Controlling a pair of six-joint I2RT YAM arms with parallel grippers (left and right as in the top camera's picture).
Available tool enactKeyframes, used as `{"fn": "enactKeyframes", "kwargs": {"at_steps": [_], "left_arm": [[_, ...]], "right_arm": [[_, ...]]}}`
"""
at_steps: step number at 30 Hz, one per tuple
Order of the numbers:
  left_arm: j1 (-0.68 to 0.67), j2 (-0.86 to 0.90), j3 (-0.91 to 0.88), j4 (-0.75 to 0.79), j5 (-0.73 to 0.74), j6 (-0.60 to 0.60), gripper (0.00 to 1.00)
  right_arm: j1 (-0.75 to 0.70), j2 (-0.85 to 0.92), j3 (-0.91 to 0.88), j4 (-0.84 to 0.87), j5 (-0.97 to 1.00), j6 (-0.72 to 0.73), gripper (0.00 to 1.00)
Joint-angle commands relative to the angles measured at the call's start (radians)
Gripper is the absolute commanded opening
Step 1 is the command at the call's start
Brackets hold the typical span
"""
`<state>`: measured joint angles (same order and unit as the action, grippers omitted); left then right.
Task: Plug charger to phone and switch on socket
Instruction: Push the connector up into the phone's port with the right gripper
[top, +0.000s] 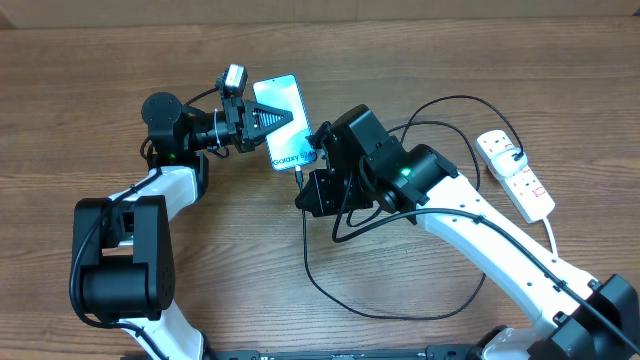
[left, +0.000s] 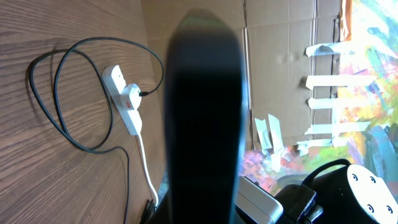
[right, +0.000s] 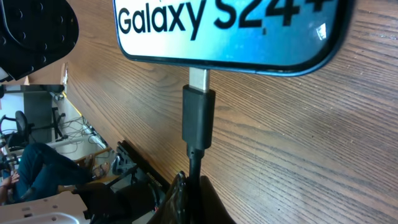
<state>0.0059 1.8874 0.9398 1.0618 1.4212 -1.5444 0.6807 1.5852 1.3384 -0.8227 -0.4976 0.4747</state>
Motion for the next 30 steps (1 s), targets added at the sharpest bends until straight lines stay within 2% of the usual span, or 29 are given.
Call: {"fn": "enactKeyframes", "kwargs": {"at_steps": [1, 30], "left_arm": [[-0.007, 0.003, 0.026, 0.004, 0.008, 0.019, 0.04], [-0.007, 0.003, 0.026, 0.004, 0.008, 0.023, 0.04]], "right_arm": [[-0.002, -0.004, -0.003, 0.014, 0.003, -0.004, 0.04], [-0.002, -0.004, -0.003, 0.036, -0.034, -0.012, 0.04]]}}
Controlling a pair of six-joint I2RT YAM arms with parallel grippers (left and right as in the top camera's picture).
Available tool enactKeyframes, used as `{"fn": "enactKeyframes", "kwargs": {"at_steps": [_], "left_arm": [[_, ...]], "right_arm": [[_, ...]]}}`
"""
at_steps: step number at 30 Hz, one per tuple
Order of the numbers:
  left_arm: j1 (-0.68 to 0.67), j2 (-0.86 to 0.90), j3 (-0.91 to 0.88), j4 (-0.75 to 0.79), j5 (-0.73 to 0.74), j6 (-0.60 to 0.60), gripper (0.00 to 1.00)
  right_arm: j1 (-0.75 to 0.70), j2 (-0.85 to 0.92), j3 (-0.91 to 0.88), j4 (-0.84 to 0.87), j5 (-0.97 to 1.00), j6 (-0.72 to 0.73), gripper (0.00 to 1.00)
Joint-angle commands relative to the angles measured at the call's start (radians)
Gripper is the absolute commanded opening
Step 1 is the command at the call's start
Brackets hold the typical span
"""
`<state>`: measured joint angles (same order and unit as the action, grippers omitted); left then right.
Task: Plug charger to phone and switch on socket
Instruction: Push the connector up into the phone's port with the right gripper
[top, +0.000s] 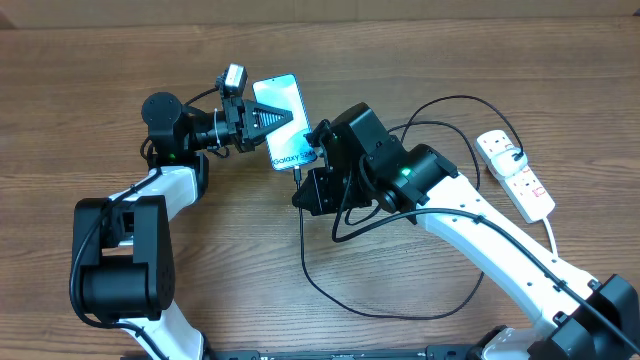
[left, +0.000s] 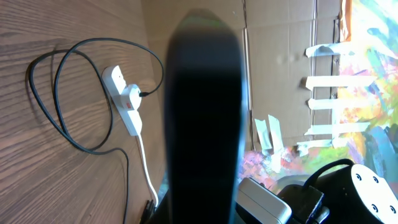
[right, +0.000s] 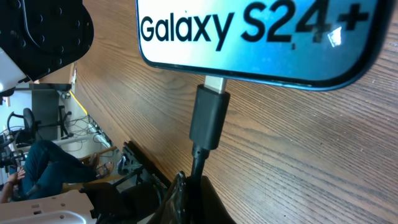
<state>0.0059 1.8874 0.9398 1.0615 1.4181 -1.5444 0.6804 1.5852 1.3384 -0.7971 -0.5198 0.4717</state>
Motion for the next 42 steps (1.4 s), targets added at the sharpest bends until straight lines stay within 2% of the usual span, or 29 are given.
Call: {"fn": "enactKeyframes", "kwargs": {"at_steps": [1, 8, 16, 23, 29, 39, 42], "left_arm": [[-0.007, 0.003, 0.026, 0.005, 0.015, 0.023, 0.04], [-0.007, 0.003, 0.026, 0.005, 0.044, 0.030, 0.04], [-0.030, 0.003, 0.026, 0.005, 0.104, 0.049, 0.04], [-0.040, 0.003, 0.026, 0.013, 0.159, 0.099, 0.04], [-0.040, 0.003, 0.024, 0.013, 0.162, 0.148, 0.04], [-0.067, 0.003, 0.024, 0.013, 0.162, 0.162, 0.04], [-0.073, 0.003, 0.024, 0.013, 0.162, 0.175, 0.04]], "right_arm": [[-0.002, -0.004, -0.003, 0.011, -0.010, -0.009, 0.04], [-0.002, -0.004, -0.003, 0.014, 0.049, -0.018, 0.04], [-0.002, -0.004, -0.003, 0.110, 0.125, -0.061, 0.04], [-0.002, -0.004, -0.003, 0.111, 0.195, -0.063, 0.04], [-0.002, -0.004, -0.003, 0.122, 0.199, -0.137, 0.04], [-0.002, -0.004, -0.003, 0.222, 0.206, -0.140, 0.05], [-0.002, -0.004, -0.003, 0.227, 0.206, -0.140, 0.14]]}}
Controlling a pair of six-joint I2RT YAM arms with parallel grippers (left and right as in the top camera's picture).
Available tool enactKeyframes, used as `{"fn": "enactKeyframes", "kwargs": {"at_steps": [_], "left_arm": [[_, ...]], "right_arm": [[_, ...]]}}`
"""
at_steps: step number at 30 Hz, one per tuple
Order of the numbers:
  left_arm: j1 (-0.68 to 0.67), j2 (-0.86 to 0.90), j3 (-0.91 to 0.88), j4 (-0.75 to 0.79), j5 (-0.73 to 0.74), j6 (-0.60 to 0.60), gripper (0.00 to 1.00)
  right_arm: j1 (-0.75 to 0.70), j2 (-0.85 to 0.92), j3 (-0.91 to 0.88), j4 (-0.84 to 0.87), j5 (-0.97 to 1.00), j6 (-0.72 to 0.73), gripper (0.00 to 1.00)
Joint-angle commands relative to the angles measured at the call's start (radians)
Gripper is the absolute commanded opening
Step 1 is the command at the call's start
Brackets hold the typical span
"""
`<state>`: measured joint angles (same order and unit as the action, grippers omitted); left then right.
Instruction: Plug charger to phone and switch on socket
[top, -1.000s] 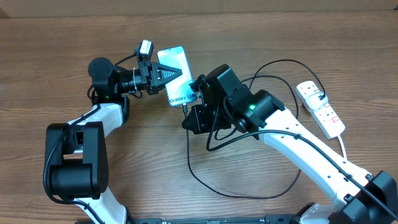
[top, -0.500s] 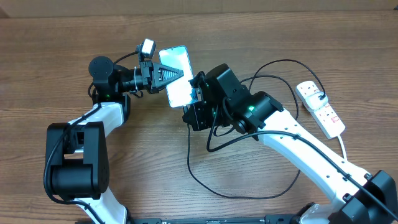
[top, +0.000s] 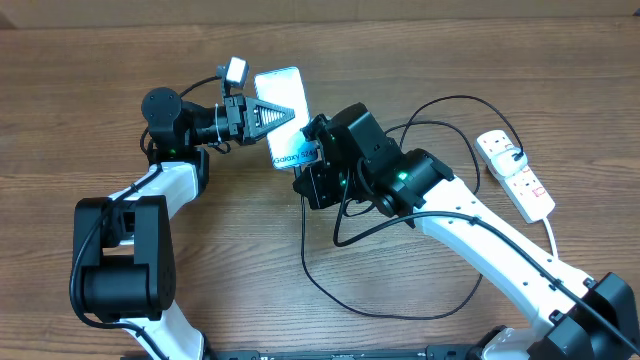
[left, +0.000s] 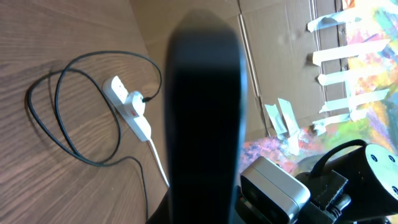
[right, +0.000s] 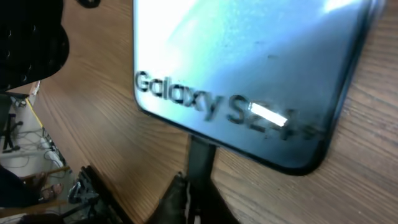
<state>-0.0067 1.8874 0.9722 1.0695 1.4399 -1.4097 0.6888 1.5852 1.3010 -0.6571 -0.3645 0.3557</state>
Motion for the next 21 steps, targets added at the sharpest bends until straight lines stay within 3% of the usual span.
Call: {"fn": "enactKeyframes", "kwargs": {"at_steps": [1, 5, 7, 10, 13, 16, 21], "left_arm": [[-0.060, 0.003, -0.008, 0.005, 0.140, 0.043, 0.04], [-0.055, 0.003, -0.008, 0.005, 0.135, 0.060, 0.04], [-0.050, 0.003, -0.008, 0.004, 0.130, 0.100, 0.04], [-0.050, 0.003, -0.008, 0.004, 0.118, 0.164, 0.04], [-0.050, 0.003, -0.008, 0.003, 0.112, 0.201, 0.04], [-0.053, 0.003, -0.008, 0.000, 0.089, 0.198, 0.04], [-0.053, 0.003, -0.008, -0.050, -0.011, 0.145, 0.04]], "right_arm": [[-0.010, -0.004, 0.034, 0.080, 0.050, -0.024, 0.17], [-0.010, -0.011, 0.037, 0.019, 0.050, -0.024, 0.19], [-0.010, -0.030, 0.042, -0.019, 0.050, -0.024, 0.24], [-0.010, -0.081, 0.084, -0.109, 0.050, -0.024, 0.43], [-0.010, -0.149, 0.137, -0.208, 0.050, -0.024, 0.52], [-0.010, -0.238, 0.160, -0.289, 0.050, -0.024, 0.73], [0.027, -0.280, 0.138, -0.346, 0.110, -0.024, 0.75]]}}
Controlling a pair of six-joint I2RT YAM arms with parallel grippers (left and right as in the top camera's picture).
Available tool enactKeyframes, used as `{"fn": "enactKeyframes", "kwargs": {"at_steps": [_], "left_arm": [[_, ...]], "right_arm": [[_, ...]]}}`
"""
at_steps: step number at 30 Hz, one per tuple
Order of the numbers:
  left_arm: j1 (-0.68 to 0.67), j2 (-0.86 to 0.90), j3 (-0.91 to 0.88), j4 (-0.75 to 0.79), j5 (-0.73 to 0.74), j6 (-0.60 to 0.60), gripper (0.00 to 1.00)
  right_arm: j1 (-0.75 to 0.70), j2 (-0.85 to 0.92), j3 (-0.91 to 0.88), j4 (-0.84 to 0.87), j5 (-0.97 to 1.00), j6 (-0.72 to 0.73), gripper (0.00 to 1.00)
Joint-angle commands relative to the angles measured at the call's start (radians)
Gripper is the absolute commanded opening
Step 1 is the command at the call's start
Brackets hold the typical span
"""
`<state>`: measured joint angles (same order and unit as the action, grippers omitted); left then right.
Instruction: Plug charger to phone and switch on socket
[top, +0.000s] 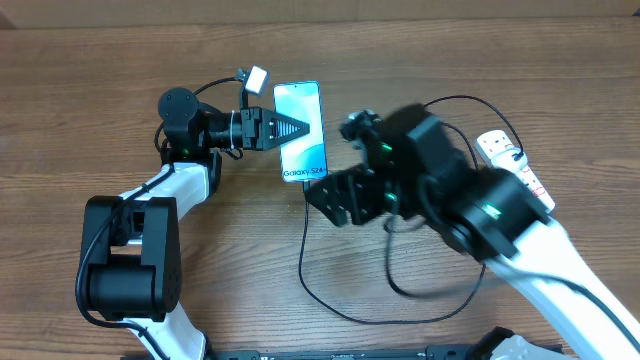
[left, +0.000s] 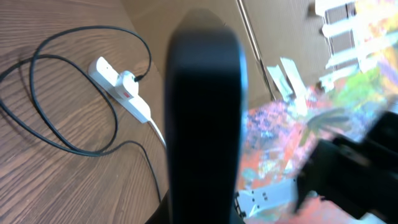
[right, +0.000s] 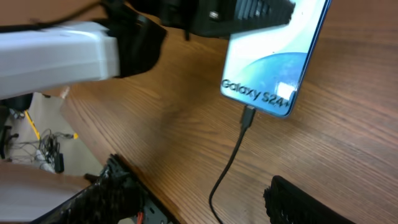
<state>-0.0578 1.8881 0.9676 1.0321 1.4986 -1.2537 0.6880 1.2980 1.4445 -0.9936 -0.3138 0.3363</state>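
Note:
My left gripper (top: 288, 128) is shut on the edge of the phone (top: 302, 133), holding it screen up at the table's back middle. In the left wrist view the phone (left: 205, 112) is a dark slab filling the centre. The black charger plug (right: 248, 116) sits in the phone's (right: 273, 65) bottom port, and its cable (right: 225, 171) trails toward me. My right gripper (right: 211, 205) hangs open just below the phone, both fingers (right: 106, 199) wide of the cable and holding nothing. The white socket strip (left: 121, 93) lies at the right, with the charger's white plug in it.
The black cable (top: 345, 300) loops over the table's front middle and runs back to the socket strip (top: 510, 152), whose white lead goes off the right edge. My right arm is blurred and partly covers the strip in the overhead view.
My right gripper has opened, let go of the cable and backed away from the phone, leaving the plug in the port. The left gripper and phone have shifted right.
At first my right gripper was shut on the cable with the plug's metal tip just under the phone's port, and a second later it was the same. Then the plug was pushed in against the phone. Now it stays in while my right gripper hangs open.

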Motion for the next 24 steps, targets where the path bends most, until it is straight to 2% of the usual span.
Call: {"fn": "enactKeyframes", "kwargs": {"at_steps": [1, 8, 11, 14, 17, 21, 22, 24], "left_arm": [[-0.002, 0.002, -0.003, -0.021, -0.090, -0.032, 0.04], [-0.002, 0.002, -0.003, -0.034, -0.111, -0.105, 0.04], [-0.002, 0.002, -0.003, -0.034, -0.111, -0.124, 0.04], [-0.002, 0.002, -0.003, -0.033, -0.103, -0.121, 0.04], [-0.002, 0.002, -0.003, -0.034, -0.079, -0.085, 0.04], [-0.002, 0.002, -0.003, -0.033, -0.026, -0.047, 0.04], [-0.003, 0.002, -0.003, -0.034, -0.019, -0.047, 0.04], [-0.008, 0.002, -0.003, -0.033, -0.002, -0.047, 0.04]], "right_arm": [[0.048, 0.014, -0.026, -0.001, 0.108, -0.002, 0.75], [0.176, 0.130, -0.149, 0.116, 0.453, 0.176, 0.75], [0.186, 0.192, -0.170, 0.164, 0.478, 0.219, 0.71], [0.186, 0.258, -0.171, 0.208, 0.475, 0.236, 0.57], [0.186, 0.269, -0.170, 0.246, 0.476, 0.236, 0.34], [0.185, 0.269, -0.169, 0.311, 0.491, 0.231, 0.10], [0.185, 0.269, -0.169, 0.326, 0.509, 0.227, 0.06], [0.185, 0.269, -0.169, 0.363, 0.539, 0.192, 0.04]]}}
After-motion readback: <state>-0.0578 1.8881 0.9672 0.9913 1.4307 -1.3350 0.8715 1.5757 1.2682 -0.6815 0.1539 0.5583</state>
